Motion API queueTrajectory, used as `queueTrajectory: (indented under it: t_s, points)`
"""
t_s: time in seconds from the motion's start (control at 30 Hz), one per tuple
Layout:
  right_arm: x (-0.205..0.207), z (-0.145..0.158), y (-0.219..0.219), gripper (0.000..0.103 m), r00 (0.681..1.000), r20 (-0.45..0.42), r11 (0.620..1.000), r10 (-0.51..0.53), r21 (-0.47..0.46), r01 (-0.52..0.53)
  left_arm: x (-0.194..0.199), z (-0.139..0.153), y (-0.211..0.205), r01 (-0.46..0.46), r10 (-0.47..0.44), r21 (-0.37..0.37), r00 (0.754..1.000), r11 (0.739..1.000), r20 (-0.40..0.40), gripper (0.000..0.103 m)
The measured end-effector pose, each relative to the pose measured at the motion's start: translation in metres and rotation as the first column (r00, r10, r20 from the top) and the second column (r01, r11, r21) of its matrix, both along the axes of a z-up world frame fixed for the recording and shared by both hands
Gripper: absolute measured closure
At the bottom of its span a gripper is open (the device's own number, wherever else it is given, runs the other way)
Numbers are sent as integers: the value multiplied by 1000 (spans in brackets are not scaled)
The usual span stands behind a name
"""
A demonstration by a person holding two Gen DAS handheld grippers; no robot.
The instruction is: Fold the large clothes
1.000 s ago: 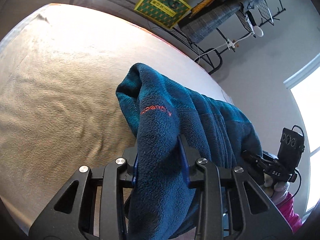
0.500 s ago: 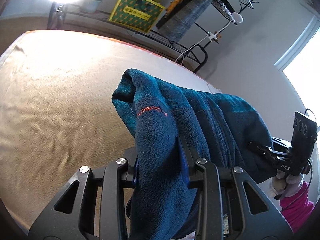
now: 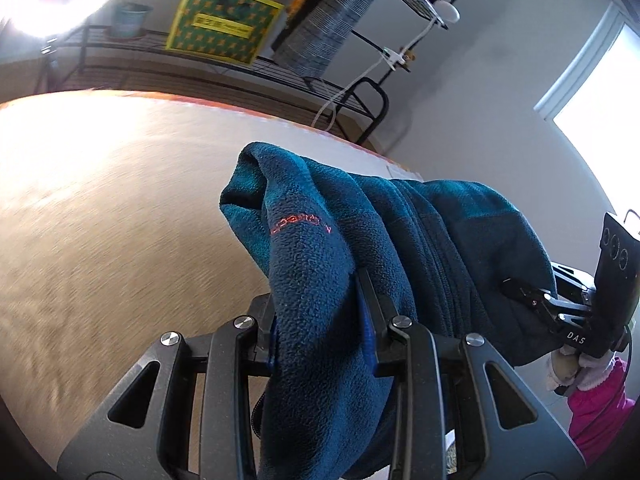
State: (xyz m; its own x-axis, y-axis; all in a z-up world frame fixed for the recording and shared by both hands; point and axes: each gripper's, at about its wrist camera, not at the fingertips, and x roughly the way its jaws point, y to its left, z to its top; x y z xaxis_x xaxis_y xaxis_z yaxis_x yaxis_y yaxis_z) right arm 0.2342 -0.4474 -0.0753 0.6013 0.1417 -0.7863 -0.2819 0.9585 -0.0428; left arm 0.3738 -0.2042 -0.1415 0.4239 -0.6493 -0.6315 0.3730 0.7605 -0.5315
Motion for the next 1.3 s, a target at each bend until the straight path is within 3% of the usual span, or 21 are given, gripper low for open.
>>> queueTrajectory:
  t_s: [0.23, 0.57, 0.73, 0.97, 1.13, 1.2, 1.3]
  points:
    - [37, 5, -67, 79, 997, 21, 997, -71, -20, 71, 46, -3, -87, 66, -65, -17, 998, 998, 19, 74]
    - [112, 8, -164, 79, 980, 84, 980, -182, -65, 187, 140, -6, -219, 121, -118, -39, 989, 992, 85, 74]
    - [150, -3, -194, 79, 970, 100, 970, -223, -73, 231, 180, -11, -259, 106, -102, -29, 988, 994, 119, 74]
    - [196, -32, -228, 79, 962, 66, 962, -264, -59, 268, 212, -36, -292, 88, -87, -13, 992, 996, 89, 74]
    - [215, -60, -246, 79, 961, 21, 960, -276, -54, 276, 227, -64, -306, 90, -93, 41, 994, 995, 56, 74]
    - [224, -76, -259, 70, 950, -18, 948, -310, -76, 308, 230, -71, -304, 70, -75, 80, 995, 994, 61, 72]
    - [226, -99, -289, 56, 895, -93, 898, -436, -99, 428, 229, -80, -306, 45, -61, 194, 995, 980, 74, 55]
